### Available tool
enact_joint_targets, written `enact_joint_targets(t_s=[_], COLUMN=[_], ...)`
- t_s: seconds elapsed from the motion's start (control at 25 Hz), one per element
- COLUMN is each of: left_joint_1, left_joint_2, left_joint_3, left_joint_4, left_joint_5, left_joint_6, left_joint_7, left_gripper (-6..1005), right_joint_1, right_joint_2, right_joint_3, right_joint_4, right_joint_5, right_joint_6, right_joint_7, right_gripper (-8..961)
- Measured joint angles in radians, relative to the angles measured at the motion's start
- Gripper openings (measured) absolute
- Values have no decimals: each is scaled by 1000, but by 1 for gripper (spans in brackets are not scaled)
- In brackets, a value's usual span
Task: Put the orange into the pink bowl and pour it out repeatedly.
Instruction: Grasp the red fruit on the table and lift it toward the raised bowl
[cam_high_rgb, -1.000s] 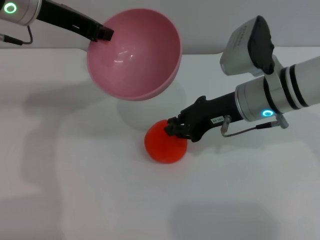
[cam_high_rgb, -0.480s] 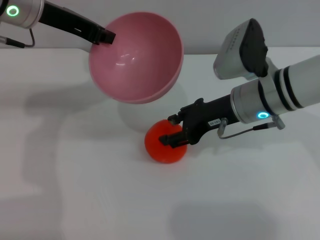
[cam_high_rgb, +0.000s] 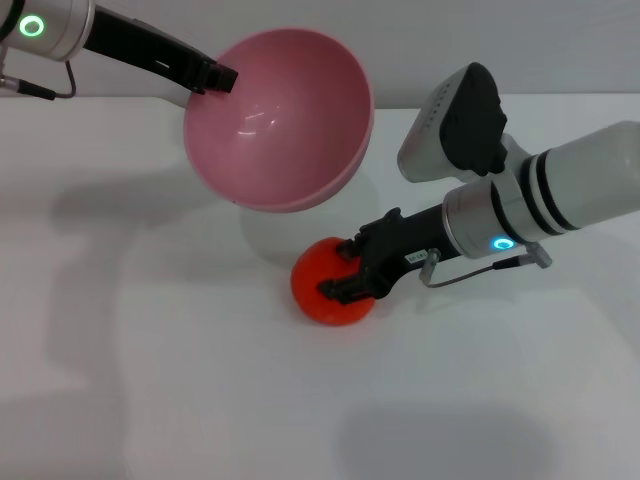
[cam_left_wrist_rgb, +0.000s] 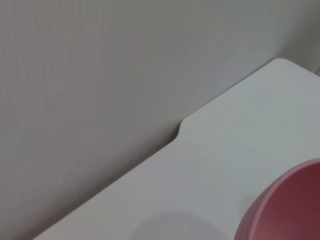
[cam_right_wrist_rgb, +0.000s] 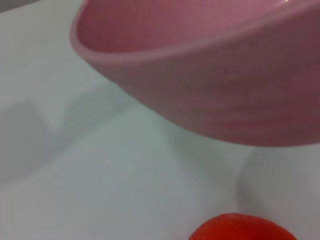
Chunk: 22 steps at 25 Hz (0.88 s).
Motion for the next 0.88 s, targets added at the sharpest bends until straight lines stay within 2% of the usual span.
enact_joint_targets(t_s=[0.52, 0.76, 0.88], left_joint_1=[1, 1, 2], left_joint_2=[-1, 0, 2], left_joint_3=[1, -1, 0], left_joint_4=[0, -2, -4], left_joint_5=[0, 0, 0], left_joint_6=[-1, -3, -4], left_joint_7=[7, 9, 9], left_gripper=[43, 43, 43], right_joint_1=[24, 23, 22], right_joint_2=[0, 0, -1], right_joint_3=[-69, -75, -76], right_joint_4=[27, 22, 21], right_joint_5=[-1, -2, -3], right_joint_6=[41, 44, 44], right_joint_7=[32, 32, 33], right_gripper=[612, 419, 274])
